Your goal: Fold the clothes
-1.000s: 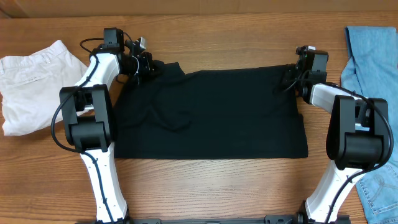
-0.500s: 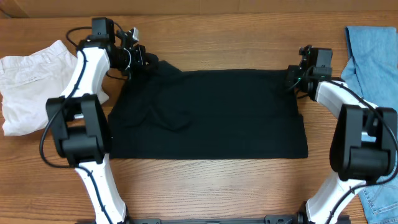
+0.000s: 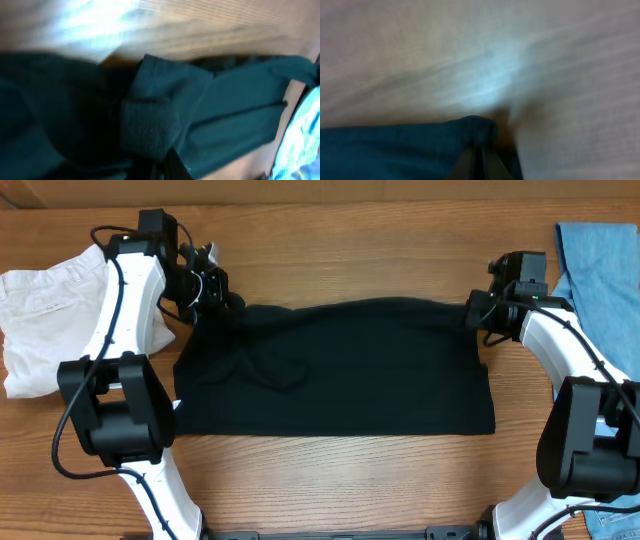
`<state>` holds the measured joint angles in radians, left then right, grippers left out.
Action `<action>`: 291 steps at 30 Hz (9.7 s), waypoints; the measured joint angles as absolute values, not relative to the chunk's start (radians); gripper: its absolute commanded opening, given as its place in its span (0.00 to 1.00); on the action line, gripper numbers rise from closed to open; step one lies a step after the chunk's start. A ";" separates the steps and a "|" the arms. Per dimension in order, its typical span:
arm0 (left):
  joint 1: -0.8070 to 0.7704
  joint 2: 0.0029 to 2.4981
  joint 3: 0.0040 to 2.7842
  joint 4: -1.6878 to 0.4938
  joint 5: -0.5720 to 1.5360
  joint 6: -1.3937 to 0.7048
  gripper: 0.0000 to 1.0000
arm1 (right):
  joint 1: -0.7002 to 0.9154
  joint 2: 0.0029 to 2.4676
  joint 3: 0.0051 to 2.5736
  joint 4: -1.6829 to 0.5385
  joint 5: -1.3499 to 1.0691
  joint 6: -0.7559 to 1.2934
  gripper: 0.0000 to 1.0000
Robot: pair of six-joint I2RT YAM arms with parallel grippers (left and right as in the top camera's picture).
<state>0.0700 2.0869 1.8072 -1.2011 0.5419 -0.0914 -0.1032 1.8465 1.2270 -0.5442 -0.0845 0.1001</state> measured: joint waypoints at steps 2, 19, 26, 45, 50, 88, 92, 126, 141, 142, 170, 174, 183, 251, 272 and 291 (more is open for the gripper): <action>0.070 2.081 1.807 -1.237 0.534 -0.074 0.04 | -0.103 1.844 1.227 -0.602 -0.084 0.102 0.04; 0.070 2.012 1.807 -1.442 0.435 0.004 0.04 | -0.103 1.742 1.325 -0.973 -0.061 0.142 0.04; 0.070 1.922 1.807 -1.503 0.380 0.014 0.04 | -0.103 1.742 1.326 -1.095 -0.018 0.167 0.04; 0.043 1.915 1.594 -1.504 0.365 0.056 0.04 | -0.103 1.742 1.326 -1.232 0.085 0.181 0.08; -0.004 1.915 1.525 -1.470 0.365 0.060 0.04 | -0.103 1.742 1.326 -1.265 0.092 0.183 0.08; -0.047 1.915 1.478 -1.217 0.290 -0.020 0.10 | -0.104 1.742 1.326 -1.320 0.119 0.183 0.26; -0.101 1.915 1.478 -1.151 0.311 -0.023 0.11 | -0.103 1.742 1.326 -1.319 0.118 0.183 0.26; -0.136 1.885 1.220 -0.981 0.136 -0.211 0.16 | -0.103 1.742 1.326 -1.329 0.112 0.182 0.25; -0.056 1.710 1.356 -1.034 -0.033 -0.264 0.20 | -0.103 1.742 1.326 -1.328 0.111 0.183 0.25; -0.043 1.715 1.331 -1.017 -0.036 -0.264 0.20 | -0.103 1.742 1.326 -1.330 0.112 0.183 0.25; 0.163 1.918 1.198 -0.864 0.009 -0.251 0.22 | -0.104 1.742 1.326 -1.267 0.036 0.150 0.56; 0.165 1.936 1.270 -0.926 0.049 -0.233 0.24 | -0.104 1.742 1.326 -1.249 -0.002 0.133 0.57; 0.165 1.888 1.489 -1.111 0.109 -0.213 0.25 | -0.105 1.771 1.306 -1.210 -0.079 0.085 0.61; 0.137 1.768 1.502 -1.255 0.163 -0.179 0.29 | -0.087 1.808 1.446 -1.291 -0.028 0.152 0.04; 0.137 1.768 1.502 -1.254 0.160 -0.176 0.31 | 0.444 1.807 1.419 -1.187 -0.028 0.191 0.05; 0.137 1.768 1.502 -1.254 0.160 -0.176 0.31 | 0.566 1.807 1.345 -1.100 -0.093 0.209 0.06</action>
<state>0.1368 1.7676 1.5024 -1.2541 0.1604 -0.1764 0.5659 1.8072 1.3449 -1.1000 -0.0925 0.2089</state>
